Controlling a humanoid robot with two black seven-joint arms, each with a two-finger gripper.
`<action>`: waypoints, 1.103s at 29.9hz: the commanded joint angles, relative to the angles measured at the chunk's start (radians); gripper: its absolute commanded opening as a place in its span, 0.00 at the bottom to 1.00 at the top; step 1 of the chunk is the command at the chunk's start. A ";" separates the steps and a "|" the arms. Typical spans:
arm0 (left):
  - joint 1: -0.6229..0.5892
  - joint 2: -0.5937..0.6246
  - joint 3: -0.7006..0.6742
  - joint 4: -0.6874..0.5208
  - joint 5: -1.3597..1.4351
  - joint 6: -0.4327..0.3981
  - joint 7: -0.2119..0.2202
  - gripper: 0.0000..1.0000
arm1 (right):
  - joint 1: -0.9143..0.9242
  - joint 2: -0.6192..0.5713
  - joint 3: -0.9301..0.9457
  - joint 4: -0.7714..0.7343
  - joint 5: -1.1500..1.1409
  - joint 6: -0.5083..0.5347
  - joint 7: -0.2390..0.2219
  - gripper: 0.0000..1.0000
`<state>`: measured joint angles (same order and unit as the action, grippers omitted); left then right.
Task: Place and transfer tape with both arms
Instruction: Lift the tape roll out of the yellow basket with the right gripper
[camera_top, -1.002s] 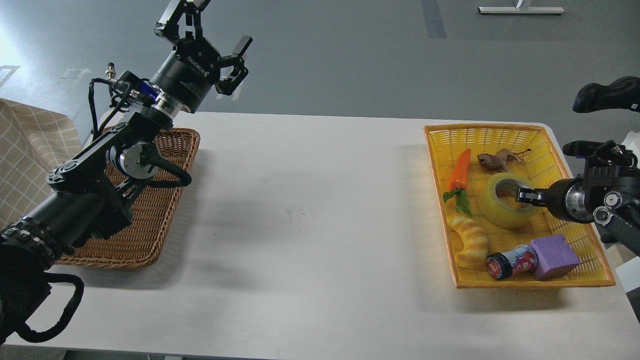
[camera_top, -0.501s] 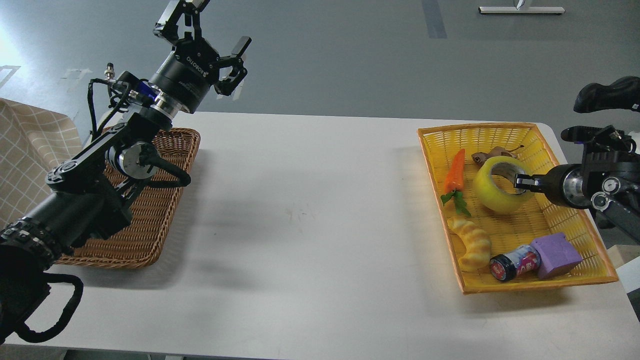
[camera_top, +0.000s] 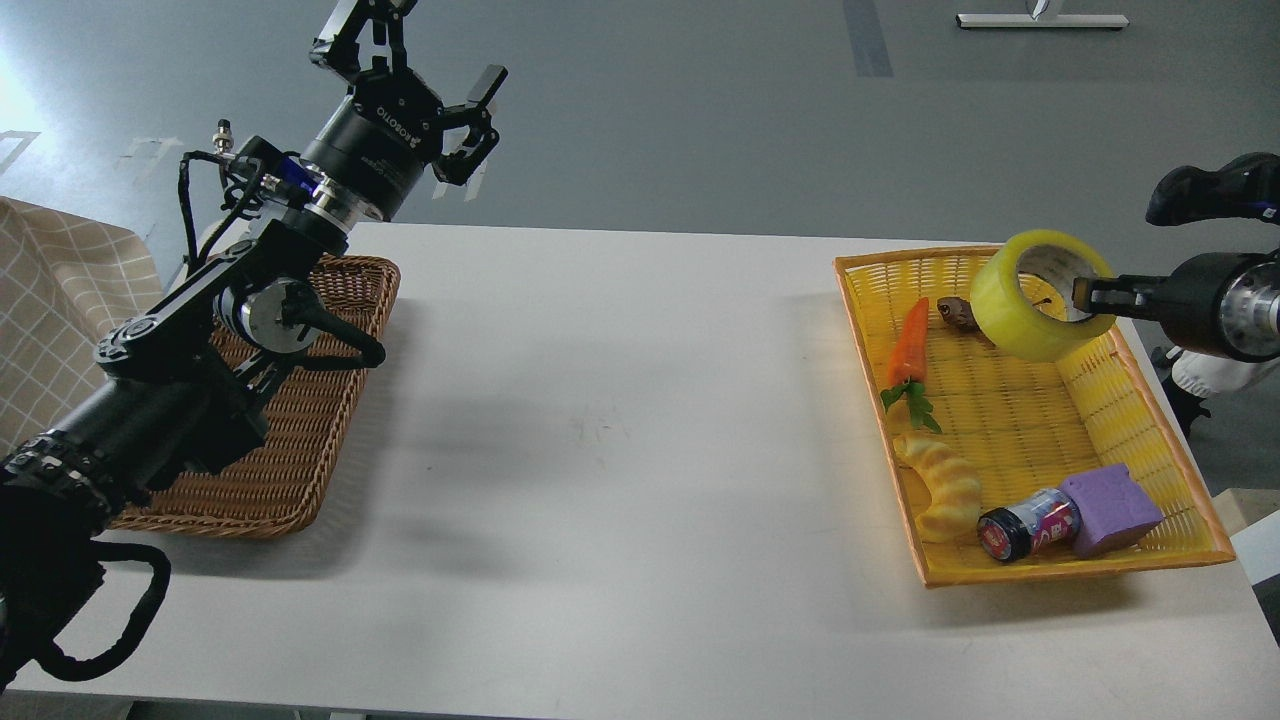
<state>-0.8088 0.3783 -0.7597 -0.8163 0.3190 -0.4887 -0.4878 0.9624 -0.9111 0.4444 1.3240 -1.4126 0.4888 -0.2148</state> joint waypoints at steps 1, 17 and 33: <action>-0.007 0.001 -0.001 0.000 0.000 0.000 -0.001 0.98 | 0.061 0.009 0.000 0.023 0.001 0.000 0.000 0.00; -0.020 -0.001 -0.003 -0.001 -0.002 0.000 -0.001 0.98 | 0.174 0.288 -0.033 -0.031 -0.014 0.000 0.000 0.00; -0.029 -0.002 -0.004 0.000 -0.002 0.000 -0.001 0.98 | 0.283 0.681 -0.231 -0.308 -0.014 0.000 0.000 0.00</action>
<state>-0.8387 0.3730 -0.7633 -0.8167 0.3175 -0.4887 -0.4881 1.2434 -0.2923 0.2339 1.0610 -1.4267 0.4887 -0.2149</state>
